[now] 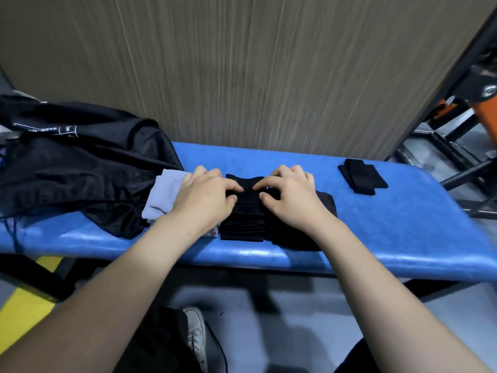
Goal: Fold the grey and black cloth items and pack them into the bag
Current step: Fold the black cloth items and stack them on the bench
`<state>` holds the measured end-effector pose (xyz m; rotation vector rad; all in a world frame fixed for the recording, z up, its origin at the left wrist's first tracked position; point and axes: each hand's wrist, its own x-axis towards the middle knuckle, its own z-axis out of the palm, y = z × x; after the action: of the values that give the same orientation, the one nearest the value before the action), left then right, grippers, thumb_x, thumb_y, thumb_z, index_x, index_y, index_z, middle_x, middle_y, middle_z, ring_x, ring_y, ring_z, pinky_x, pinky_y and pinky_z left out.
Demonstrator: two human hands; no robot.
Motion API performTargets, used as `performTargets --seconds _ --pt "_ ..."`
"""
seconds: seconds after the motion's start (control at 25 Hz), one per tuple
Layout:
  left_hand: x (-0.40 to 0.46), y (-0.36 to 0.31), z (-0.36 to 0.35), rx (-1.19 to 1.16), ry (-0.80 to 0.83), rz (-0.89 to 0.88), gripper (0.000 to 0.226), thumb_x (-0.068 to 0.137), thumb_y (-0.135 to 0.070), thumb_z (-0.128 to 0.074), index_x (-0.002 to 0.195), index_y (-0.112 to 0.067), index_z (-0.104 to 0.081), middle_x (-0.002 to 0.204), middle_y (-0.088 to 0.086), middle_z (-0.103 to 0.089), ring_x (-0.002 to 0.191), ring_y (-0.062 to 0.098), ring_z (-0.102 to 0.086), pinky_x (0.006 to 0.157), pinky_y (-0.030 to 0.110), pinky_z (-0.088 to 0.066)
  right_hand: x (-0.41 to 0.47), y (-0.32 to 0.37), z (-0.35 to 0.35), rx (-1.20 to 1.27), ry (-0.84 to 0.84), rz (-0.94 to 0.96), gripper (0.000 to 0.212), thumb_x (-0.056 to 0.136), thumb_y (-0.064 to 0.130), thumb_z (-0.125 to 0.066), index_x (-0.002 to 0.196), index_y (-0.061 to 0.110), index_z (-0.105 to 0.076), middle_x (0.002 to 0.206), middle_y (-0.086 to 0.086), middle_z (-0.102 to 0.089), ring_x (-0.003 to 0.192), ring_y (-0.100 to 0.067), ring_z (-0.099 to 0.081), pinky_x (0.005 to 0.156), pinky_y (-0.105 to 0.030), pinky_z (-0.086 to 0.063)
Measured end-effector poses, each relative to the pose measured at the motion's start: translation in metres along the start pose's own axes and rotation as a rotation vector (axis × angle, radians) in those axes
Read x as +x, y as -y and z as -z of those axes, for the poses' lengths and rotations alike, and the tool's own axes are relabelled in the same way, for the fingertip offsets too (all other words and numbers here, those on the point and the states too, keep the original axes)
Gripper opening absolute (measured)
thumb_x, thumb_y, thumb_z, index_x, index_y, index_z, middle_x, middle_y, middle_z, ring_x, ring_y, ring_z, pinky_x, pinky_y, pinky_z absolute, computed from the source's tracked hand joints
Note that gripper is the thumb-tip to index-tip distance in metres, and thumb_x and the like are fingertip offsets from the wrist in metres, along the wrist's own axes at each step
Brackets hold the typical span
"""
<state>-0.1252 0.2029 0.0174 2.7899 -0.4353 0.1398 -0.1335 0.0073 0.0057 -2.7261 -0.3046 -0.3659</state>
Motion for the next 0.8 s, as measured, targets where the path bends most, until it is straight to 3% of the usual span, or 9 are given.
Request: performTargets --seconds 0.16,0.48,0.8 --pt "0.002 -0.004 0.002 0.01 -0.026 0.015 0.021 0.096 -0.041 -0.052 0.109 -0.047 -0.068 0.092 -0.01 -0.043 0.107 0.021 -0.04 0.097 0.034 -0.032 -0.003 -0.002 0.003 0.066 -0.024 0.017 0.017 0.091 0.042 -0.06 0.105 0.043 -0.07 0.103 0.013 -0.054 0.107 -0.014 -0.041 0.098 -0.032 -0.022" --pt "0.023 -0.064 -0.003 -0.065 -0.209 -0.067 0.019 0.095 -0.03 -0.052 0.099 -0.034 -0.069 0.092 -0.008 -0.056 0.102 0.021 -0.044 0.09 0.031 -0.028 -0.032 -0.06 0.043 0.319 -0.279 -0.082 0.015 0.091 0.035 -0.058 0.099 0.035 -0.07 0.102 0.015 -0.061 0.104 -0.01 -0.051 0.105 -0.045 -0.036" --pt "0.069 -0.179 -0.06 -0.036 -0.164 -0.245 0.023 0.094 -0.03 -0.052 0.113 -0.033 -0.064 0.106 -0.009 -0.059 0.112 0.019 -0.043 0.095 0.03 -0.026 -0.076 -0.173 0.069 -0.041 -0.209 -0.272 0.023 0.09 0.04 -0.059 0.11 0.032 -0.066 0.108 0.01 -0.059 0.107 -0.016 -0.052 0.095 -0.034 -0.031"
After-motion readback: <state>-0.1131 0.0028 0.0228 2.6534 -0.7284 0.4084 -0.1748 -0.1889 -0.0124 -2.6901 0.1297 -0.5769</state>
